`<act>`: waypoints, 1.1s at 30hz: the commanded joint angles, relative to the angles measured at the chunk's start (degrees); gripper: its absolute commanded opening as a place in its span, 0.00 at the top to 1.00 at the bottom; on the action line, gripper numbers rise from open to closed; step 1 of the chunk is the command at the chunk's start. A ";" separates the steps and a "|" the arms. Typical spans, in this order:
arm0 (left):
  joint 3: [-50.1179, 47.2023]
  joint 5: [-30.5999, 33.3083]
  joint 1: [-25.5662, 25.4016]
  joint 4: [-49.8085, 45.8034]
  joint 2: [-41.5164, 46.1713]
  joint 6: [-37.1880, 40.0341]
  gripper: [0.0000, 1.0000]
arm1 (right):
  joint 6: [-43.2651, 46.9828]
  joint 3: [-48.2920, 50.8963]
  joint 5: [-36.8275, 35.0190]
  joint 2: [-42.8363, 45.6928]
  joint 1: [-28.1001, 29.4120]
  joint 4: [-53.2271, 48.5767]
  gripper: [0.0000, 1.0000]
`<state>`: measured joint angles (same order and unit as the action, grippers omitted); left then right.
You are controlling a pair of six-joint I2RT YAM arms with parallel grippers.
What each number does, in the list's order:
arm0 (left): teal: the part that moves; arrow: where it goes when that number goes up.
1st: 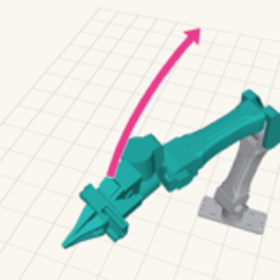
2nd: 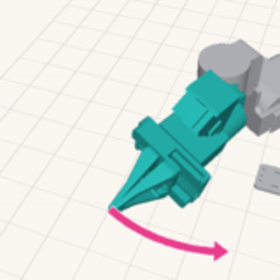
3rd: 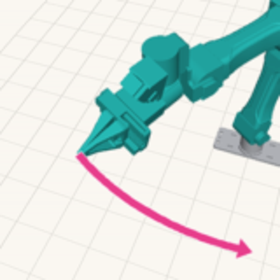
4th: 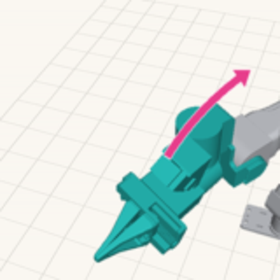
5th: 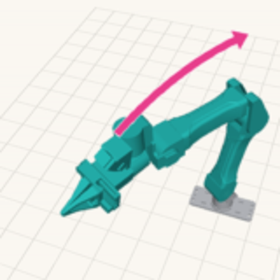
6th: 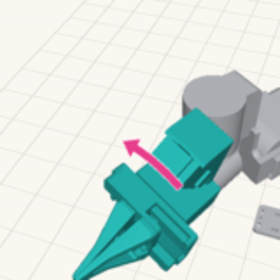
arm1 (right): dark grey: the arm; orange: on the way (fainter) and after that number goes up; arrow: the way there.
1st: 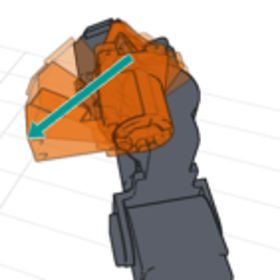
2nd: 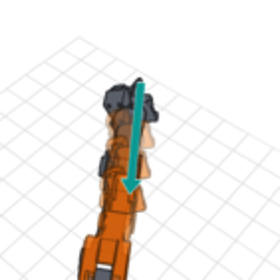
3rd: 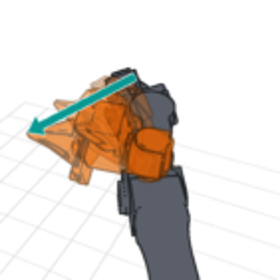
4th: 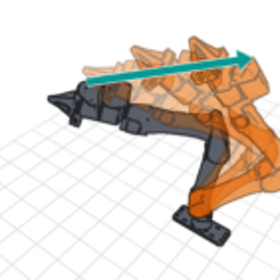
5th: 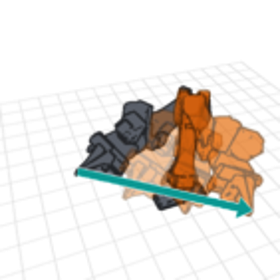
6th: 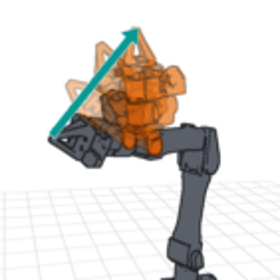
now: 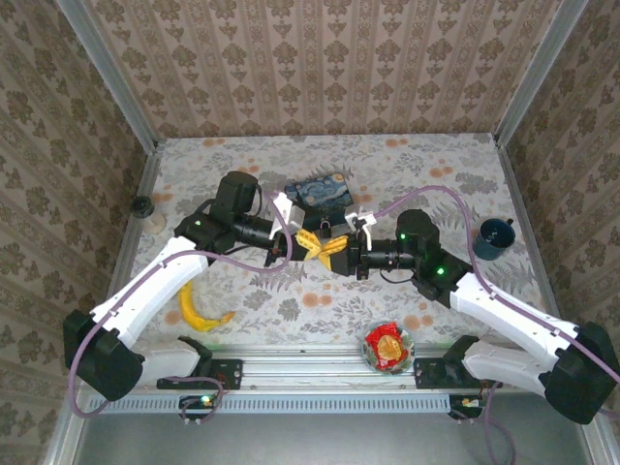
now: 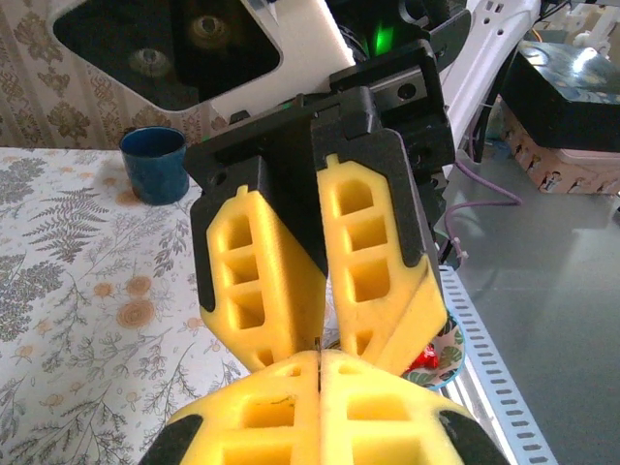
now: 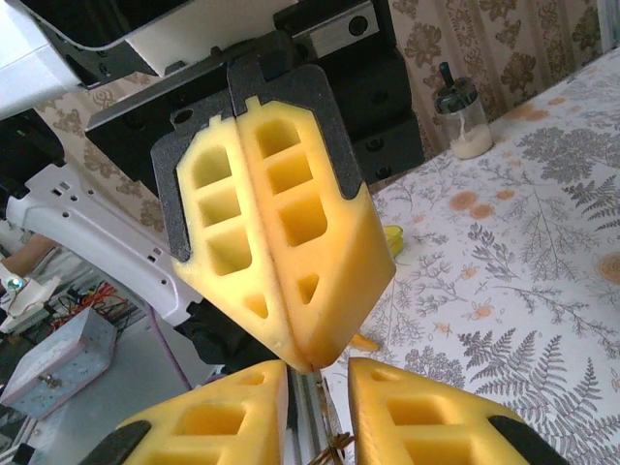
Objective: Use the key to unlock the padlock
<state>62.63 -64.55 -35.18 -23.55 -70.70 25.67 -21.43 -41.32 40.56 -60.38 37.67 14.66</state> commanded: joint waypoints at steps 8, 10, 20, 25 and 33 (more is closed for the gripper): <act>-0.77 0.34 -0.07 0.41 1.64 -0.54 1.00 | -0.26 -0.42 -1.09 1.93 -0.84 -1.04 0.81; -0.82 0.65 -0.07 0.57 1.70 -0.66 1.00 | -0.12 -0.43 -1.09 1.84 -0.91 -1.16 0.81; -1.02 1.36 0.37 1.56 2.23 -1.37 1.00 | 0.26 -0.78 -0.78 0.61 -0.93 -1.82 0.81; -1.12 1.38 0.55 2.00 2.23 -1.76 1.00 | 0.51 -0.76 -1.03 0.44 -0.93 -1.68 0.80; -1.83 1.95 0.86 4.89 2.23 -3.72 1.00 | 0.23 -1.38 1.04 -1.11 -0.93 -1.44 0.80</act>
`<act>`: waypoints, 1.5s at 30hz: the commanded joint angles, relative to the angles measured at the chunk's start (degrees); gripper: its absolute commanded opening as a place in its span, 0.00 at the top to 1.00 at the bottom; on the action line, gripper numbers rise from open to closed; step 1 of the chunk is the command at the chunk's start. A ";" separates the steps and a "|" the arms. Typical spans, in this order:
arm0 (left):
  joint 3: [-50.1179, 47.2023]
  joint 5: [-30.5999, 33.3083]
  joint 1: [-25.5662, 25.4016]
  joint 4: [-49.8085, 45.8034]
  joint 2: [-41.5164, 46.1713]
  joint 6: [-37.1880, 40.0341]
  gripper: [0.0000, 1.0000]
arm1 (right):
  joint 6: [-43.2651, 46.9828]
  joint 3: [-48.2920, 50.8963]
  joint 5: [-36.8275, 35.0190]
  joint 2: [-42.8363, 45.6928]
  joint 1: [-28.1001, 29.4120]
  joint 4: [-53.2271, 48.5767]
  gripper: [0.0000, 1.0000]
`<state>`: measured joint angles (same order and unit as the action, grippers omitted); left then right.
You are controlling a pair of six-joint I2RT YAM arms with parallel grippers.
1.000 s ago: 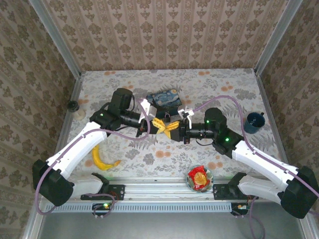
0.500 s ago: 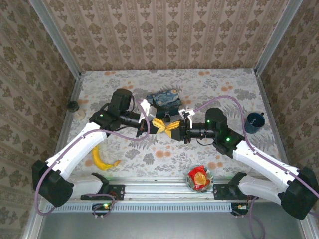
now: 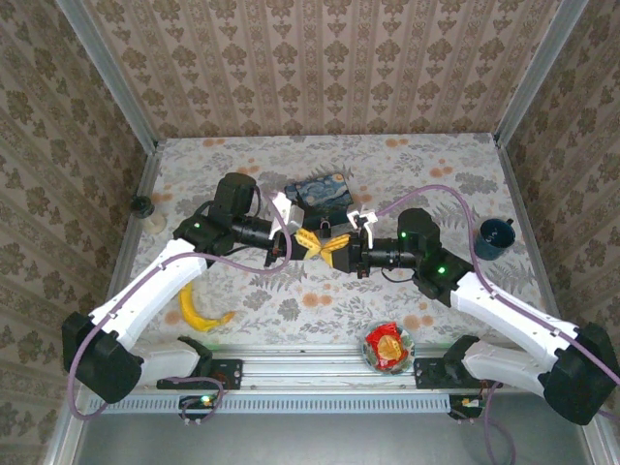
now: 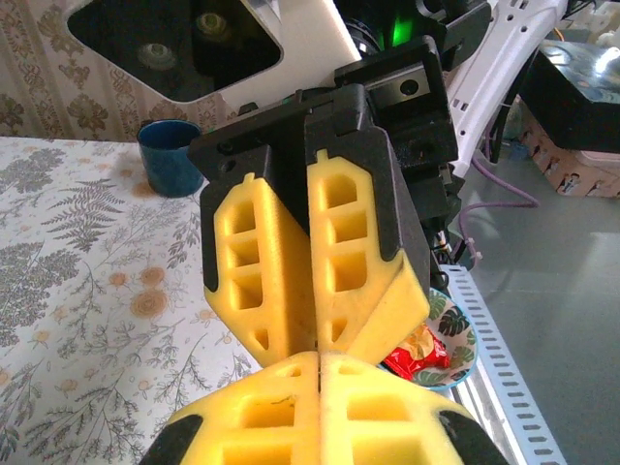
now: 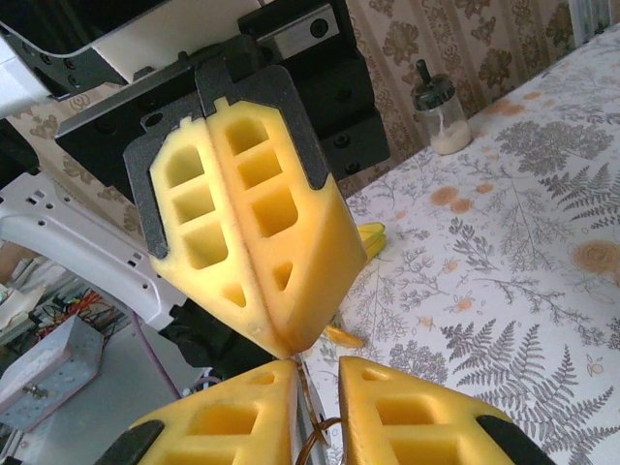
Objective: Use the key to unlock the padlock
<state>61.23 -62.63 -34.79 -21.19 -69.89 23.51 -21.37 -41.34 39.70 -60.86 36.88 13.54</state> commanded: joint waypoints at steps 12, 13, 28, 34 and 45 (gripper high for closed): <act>-1.21 0.93 1.10 4.36 1.95 -2.98 1.00 | 0.25 -0.67 1.06 -0.48 -0.23 0.00 0.78; -1.29 0.89 1.13 4.59 1.95 -3.18 1.00 | 0.22 -0.67 1.00 -0.57 -0.23 0.00 0.77; -1.59 -0.39 1.30 5.01 1.86 -3.83 1.00 | -0.25 -0.93 1.46 -1.36 -0.23 1.54 0.90; -2.46 1.82 1.63 6.77 2.54 -5.76 1.00 | 0.26 -1.26 0.25 -0.97 -0.23 0.13 1.00; -5.77 12.27 3.67 20.97 6.76 -20.14 0.11 | 0.45 1.76 -6.44 4.18 -0.65 -1.54 1.00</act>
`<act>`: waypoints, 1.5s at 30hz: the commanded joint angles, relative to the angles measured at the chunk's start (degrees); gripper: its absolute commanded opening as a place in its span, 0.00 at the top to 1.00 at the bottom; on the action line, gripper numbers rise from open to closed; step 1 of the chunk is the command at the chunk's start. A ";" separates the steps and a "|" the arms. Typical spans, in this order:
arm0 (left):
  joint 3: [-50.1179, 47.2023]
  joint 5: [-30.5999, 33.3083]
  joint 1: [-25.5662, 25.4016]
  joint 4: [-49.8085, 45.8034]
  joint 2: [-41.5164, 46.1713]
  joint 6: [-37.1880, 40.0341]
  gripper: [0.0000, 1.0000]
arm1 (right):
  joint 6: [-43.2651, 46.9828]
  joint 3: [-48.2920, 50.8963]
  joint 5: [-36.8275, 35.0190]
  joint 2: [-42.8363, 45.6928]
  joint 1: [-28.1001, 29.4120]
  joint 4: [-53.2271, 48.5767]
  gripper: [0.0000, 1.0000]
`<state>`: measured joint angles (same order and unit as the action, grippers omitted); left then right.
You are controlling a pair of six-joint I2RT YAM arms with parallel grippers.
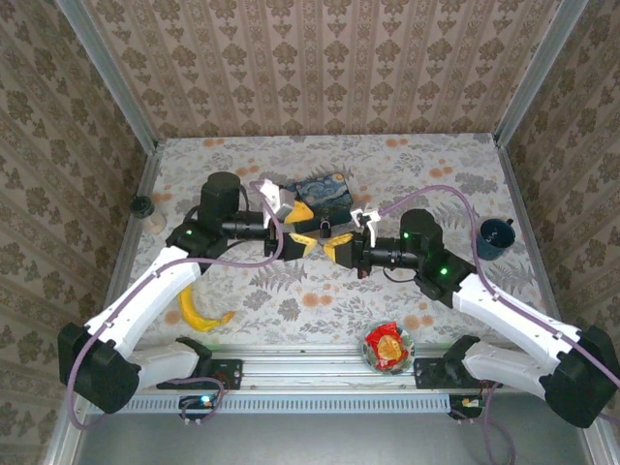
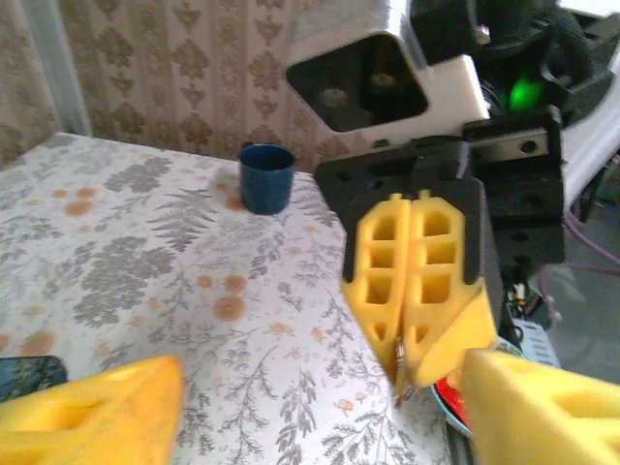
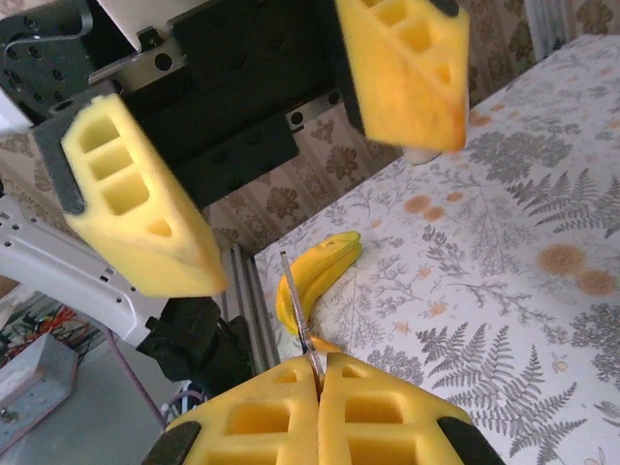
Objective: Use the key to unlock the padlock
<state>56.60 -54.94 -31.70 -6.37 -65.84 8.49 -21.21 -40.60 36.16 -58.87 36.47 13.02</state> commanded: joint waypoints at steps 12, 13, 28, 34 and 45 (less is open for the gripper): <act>-6.07 24.42 4.48 12.34 8.51 -16.33 0.00 | 0.46 2.23 -6.09 5.42 -0.78 -4.48 1.00; -6.55 26.09 5.00 12.37 8.70 -17.31 0.00 | 0.33 2.32 -6.21 5.52 -0.78 -4.50 1.00; -14.24 44.67 8.01 9.99 10.01 -28.46 0.00 | -0.94 -0.98 -14.61 3.36 -1.48 -14.69 1.00; -15.73 53.03 2.74 8.73 5.61 -34.02 0.00 | -4.28 -5.74 -20.07 -2.85 -3.19 -27.23 1.00; -8.80 74.49 -10.85 1.26 -12.46 -45.67 0.00 | -12.16 -2.50 -23.14 -7.05 -11.17 -30.15 1.00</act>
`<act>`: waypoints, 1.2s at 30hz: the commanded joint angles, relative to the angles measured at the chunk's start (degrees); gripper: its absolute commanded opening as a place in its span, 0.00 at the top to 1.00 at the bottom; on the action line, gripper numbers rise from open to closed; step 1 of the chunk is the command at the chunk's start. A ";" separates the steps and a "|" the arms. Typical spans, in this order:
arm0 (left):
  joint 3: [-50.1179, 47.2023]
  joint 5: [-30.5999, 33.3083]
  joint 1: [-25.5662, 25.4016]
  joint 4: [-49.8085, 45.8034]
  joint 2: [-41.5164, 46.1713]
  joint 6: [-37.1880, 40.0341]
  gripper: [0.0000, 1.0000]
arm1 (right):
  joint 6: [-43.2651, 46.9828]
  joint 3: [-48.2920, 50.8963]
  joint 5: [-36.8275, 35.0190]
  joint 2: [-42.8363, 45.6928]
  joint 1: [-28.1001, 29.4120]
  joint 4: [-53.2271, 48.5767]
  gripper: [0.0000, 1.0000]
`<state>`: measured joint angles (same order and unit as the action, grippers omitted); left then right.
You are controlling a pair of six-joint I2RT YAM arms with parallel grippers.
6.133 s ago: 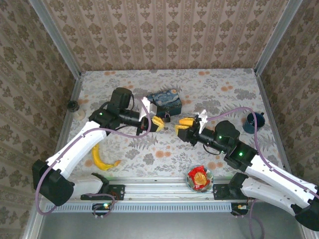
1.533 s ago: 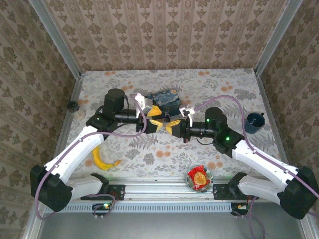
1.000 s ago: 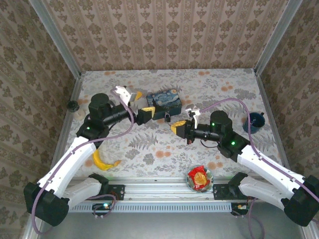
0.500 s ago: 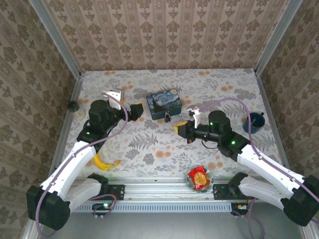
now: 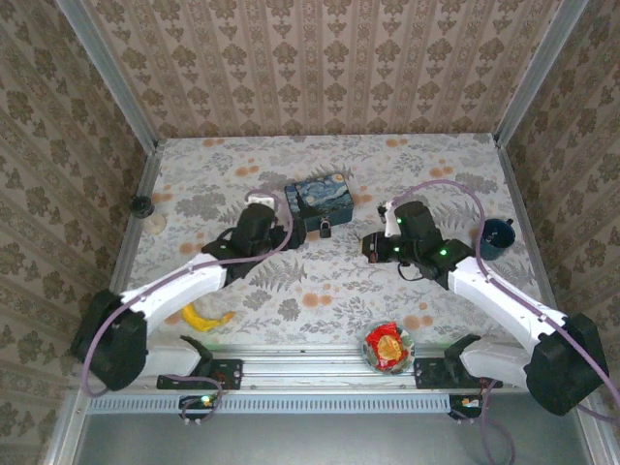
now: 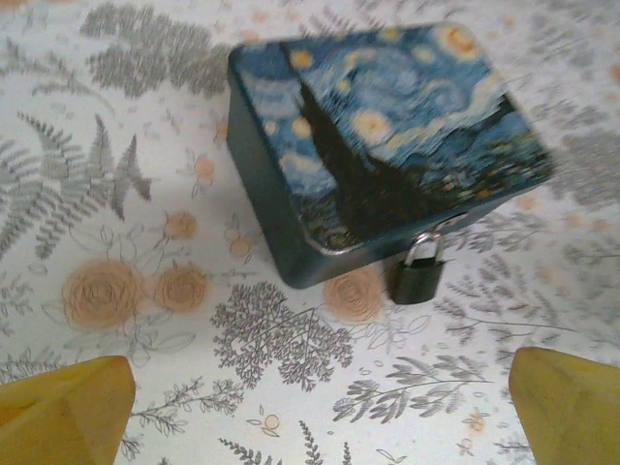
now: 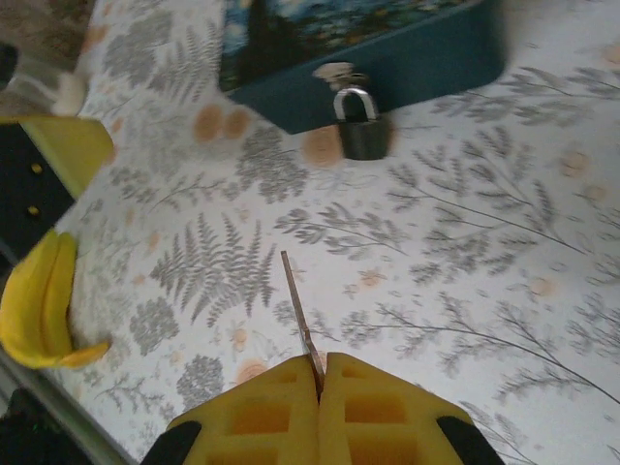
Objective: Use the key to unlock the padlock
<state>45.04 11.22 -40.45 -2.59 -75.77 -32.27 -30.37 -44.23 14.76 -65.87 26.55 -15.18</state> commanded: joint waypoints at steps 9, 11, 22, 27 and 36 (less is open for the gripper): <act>12.13 13.84 -7.20 -2.25 -17.62 -8.39 0.09 | -4.41 1.59 -7.55 -0.31 -2.11 -6.26 1.00; 14.63 14.06 -7.85 -2.72 -20.62 -8.59 0.11 | -4.74 1.93 -8.29 -0.18 -2.11 -6.29 1.00; 22.45 16.53 -10.34 -5.59 -31.05 -9.88 0.27 | -5.75 3.86 -12.13 2.14 -2.11 -5.00 1.00; 25.38 17.18 -10.38 -7.46 -34.80 -10.05 0.32 | -5.85 4.06 -13.17 3.08 -2.11 -5.38 1.00; 31.43 18.66 -9.77 -10.24 -39.67 -8.90 0.37 | -5.85 4.16 -13.09 3.42 -2.11 -4.73 1.00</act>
<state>73.47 27.99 -50.54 -10.26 -114.15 -41.63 -35.73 -40.64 3.16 -63.09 24.62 -19.70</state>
